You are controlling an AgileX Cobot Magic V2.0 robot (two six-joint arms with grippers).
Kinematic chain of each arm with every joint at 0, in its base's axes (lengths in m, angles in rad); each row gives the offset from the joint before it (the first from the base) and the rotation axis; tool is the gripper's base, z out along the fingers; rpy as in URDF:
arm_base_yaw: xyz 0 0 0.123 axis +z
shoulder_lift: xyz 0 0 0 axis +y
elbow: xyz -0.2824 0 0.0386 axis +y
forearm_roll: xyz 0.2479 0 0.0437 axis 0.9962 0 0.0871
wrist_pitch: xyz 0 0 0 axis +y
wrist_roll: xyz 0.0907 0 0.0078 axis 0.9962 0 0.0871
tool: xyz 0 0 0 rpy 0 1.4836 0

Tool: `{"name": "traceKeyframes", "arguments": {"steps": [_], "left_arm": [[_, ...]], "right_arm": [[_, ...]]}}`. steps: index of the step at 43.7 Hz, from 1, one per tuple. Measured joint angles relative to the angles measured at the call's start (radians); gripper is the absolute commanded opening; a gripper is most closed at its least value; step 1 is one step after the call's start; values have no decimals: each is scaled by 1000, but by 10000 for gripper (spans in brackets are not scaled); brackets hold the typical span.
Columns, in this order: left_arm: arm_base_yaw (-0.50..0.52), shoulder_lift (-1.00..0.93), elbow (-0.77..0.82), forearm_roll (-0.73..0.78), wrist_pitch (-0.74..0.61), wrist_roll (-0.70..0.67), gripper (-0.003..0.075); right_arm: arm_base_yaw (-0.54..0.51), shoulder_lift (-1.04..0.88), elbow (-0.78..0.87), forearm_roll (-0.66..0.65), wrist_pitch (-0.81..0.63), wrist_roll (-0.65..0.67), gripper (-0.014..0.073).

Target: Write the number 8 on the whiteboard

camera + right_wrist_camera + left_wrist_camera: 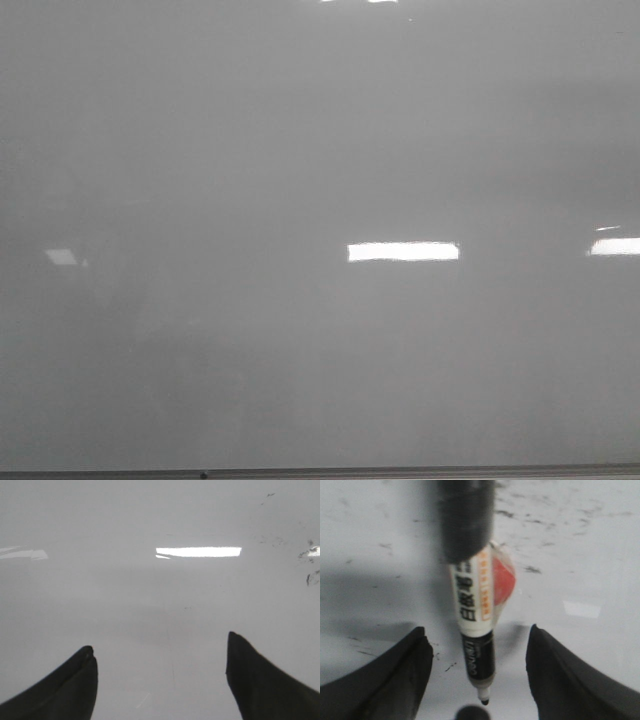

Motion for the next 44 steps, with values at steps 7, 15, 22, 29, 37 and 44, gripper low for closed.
{"name": "traceKeyframes", "arguments": {"steps": [7,15,22,29,37,44], "left_arm": [[-6,34,0,2,-22,0,254],[-6,36,0,2,-35,0,59],[-6,19,0,2,-21,0,-4],[-6,-57,-42,2,151,0,-4],[-60,-81,-249,6,579,97,-4],[-200,-81,-399,6,794,247,-4]], "right_arm": [[0,0,0,0,0,0,560],[0,0,0,0,0,0,560],[0,0,0,0,0,0,560],[0,0,0,0,2,0,560],[0,16,-33,0,75,-2,560],[35,79,-89,0,149,-13,560]]}}
